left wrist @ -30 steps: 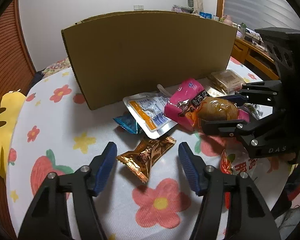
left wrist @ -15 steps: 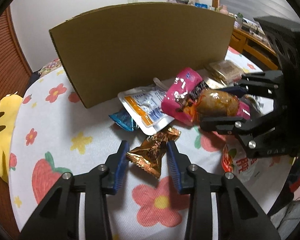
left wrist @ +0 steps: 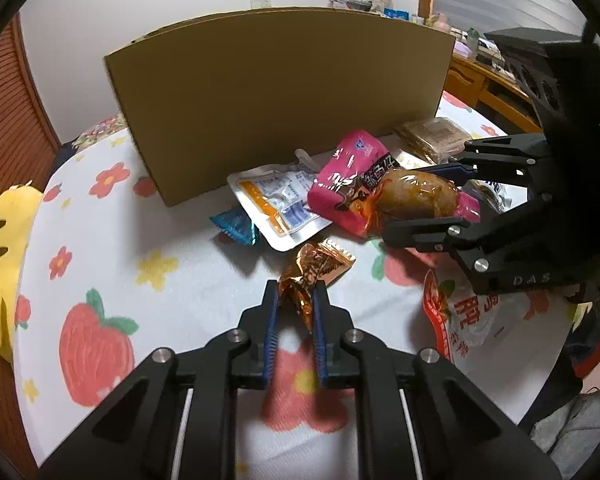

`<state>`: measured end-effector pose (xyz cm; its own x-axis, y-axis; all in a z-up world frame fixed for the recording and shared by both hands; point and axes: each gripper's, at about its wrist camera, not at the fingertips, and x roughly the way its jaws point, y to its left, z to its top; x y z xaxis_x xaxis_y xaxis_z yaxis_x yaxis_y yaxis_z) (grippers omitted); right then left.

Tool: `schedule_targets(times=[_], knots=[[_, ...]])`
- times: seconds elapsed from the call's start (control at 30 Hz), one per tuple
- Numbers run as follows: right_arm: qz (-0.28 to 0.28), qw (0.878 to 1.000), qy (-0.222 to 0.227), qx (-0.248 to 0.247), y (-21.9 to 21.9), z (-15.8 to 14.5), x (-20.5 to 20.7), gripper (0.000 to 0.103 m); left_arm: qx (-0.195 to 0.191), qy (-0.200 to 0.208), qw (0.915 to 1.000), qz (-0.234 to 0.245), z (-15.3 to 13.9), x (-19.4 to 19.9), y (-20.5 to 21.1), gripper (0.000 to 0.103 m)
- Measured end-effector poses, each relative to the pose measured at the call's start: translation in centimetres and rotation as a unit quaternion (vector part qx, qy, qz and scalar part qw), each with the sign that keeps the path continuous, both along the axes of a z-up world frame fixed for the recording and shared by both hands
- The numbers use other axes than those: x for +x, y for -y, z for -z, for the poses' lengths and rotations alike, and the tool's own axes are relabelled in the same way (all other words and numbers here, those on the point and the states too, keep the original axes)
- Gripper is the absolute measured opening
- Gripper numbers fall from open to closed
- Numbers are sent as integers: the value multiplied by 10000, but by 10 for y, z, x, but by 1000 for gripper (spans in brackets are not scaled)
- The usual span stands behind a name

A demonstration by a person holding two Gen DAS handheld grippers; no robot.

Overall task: Organize snacks
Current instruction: 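Grasp the gold wrapper with the left tool while the right tool grasps the pink packet, then lift both snacks over the cardboard box and open both tools to drop them in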

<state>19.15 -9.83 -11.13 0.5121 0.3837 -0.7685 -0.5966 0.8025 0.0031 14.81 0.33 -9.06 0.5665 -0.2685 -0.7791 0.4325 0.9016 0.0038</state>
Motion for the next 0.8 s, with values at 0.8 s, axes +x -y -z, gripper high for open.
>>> schedule_targets(times=[0.8], knots=[[29,9999,134,-90,4,-4,-4,44,-500,364,9965,-558,-13,-29,-29,12]])
